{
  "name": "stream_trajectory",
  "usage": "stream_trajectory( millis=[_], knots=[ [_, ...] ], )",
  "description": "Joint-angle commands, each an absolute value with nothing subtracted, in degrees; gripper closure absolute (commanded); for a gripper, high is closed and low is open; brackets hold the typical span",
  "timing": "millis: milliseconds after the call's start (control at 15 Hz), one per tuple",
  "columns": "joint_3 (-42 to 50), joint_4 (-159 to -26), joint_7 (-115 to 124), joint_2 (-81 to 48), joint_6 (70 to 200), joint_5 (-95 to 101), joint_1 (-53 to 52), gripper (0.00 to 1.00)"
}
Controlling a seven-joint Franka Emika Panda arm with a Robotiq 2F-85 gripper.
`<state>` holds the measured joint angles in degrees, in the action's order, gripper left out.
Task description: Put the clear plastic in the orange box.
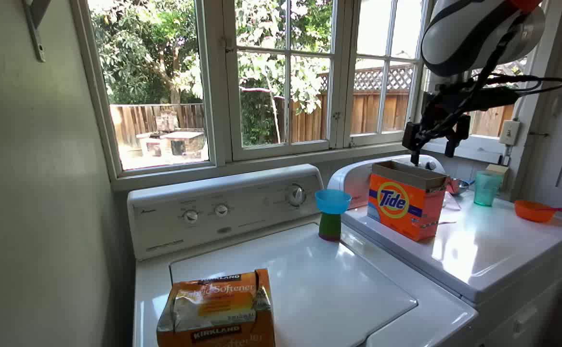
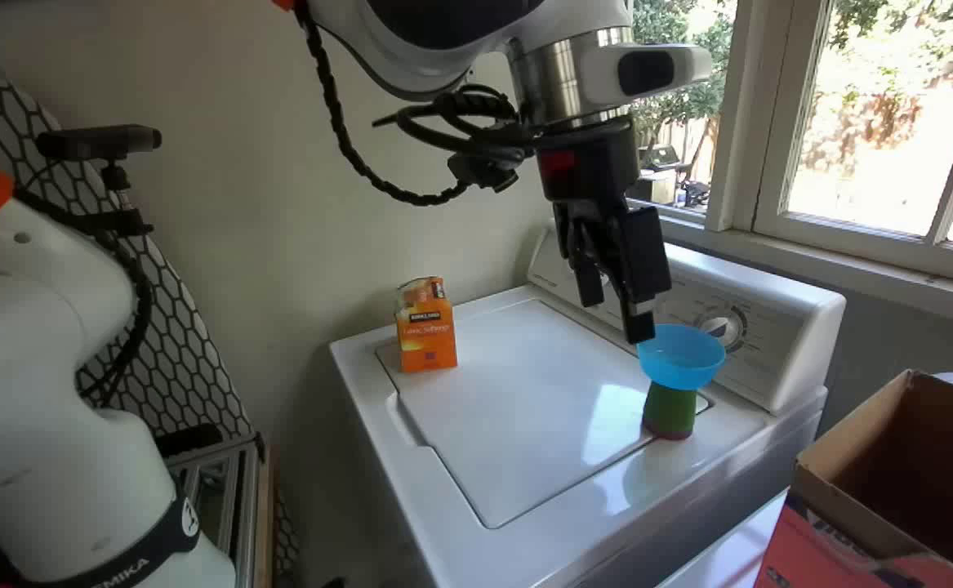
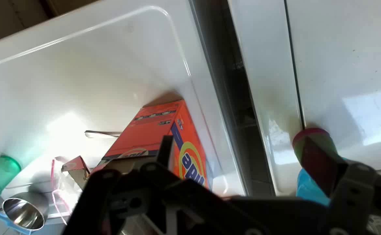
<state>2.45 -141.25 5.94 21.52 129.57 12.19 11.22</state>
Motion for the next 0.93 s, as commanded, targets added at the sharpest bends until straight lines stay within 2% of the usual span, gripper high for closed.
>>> stream_trajectory(
  millis=[0, 267, 867],
  knots=[
    [3.06, -141.14, 6.11, 21.53, 129.38, 12.45, 10.57, 0.0],
    [3.34, -140.38, 6.66, 20.86, 129.74, 11.79, 10.69, 0.0],
    [9.79, -118.92, 18.79, 4.97, 128.63, 3.55, 14.43, 0.0]
  ],
)
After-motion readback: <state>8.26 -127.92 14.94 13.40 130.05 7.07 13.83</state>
